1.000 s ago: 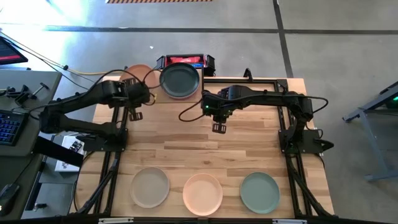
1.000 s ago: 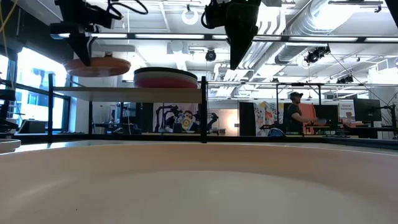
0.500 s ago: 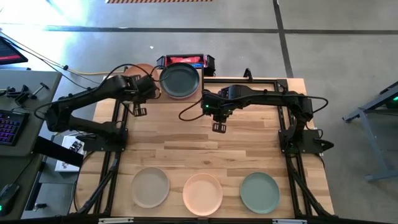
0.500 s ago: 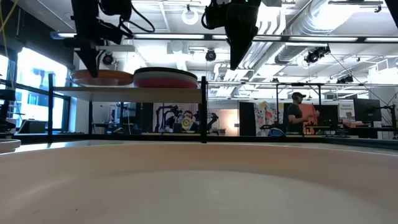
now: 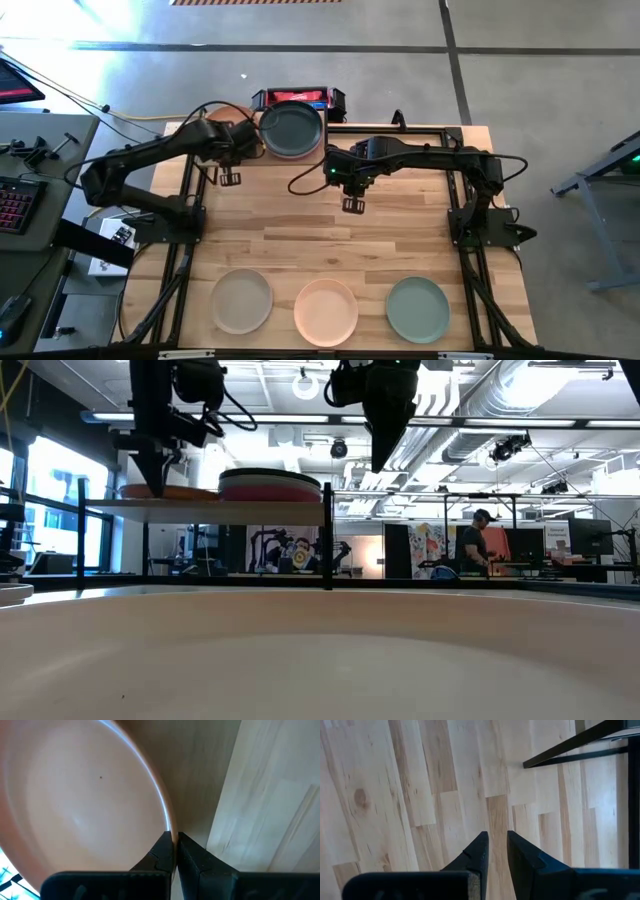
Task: Place and stack plates onto a shelf
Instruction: Put the brown plate on the shelf
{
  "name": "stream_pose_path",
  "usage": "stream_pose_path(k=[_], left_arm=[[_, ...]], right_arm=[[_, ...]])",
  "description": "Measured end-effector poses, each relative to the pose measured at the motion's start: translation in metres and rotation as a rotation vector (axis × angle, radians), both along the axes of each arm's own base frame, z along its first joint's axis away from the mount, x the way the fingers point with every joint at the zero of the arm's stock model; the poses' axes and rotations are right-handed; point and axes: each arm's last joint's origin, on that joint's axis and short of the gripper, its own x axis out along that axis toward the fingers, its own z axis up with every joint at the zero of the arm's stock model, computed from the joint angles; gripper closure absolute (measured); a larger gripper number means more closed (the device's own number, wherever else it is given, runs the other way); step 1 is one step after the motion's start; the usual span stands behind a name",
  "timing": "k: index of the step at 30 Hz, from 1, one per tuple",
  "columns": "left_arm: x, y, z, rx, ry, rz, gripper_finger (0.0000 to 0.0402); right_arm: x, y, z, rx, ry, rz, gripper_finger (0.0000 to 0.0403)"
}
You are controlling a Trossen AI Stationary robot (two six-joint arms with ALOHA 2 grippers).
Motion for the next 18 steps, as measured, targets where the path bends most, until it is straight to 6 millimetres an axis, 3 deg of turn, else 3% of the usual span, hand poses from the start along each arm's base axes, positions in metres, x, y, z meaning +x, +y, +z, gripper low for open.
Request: stream_pose_path(k=[12, 18], left_arm=[[0.0014, 0.0009, -0.0024, -0.005, 0.012, 0.009, 0.0399], [0.0012, 0.0009, -0.0023, 0.001, 0.001, 0.044, 0.0379]], right_arm=[[-0.0001, 0.0001, 0.0, 0.0, 0.001, 0.003, 0.0357], [0.0, 0.0004, 0.0, 0.001, 0.001, 0.0, 0.0357]])
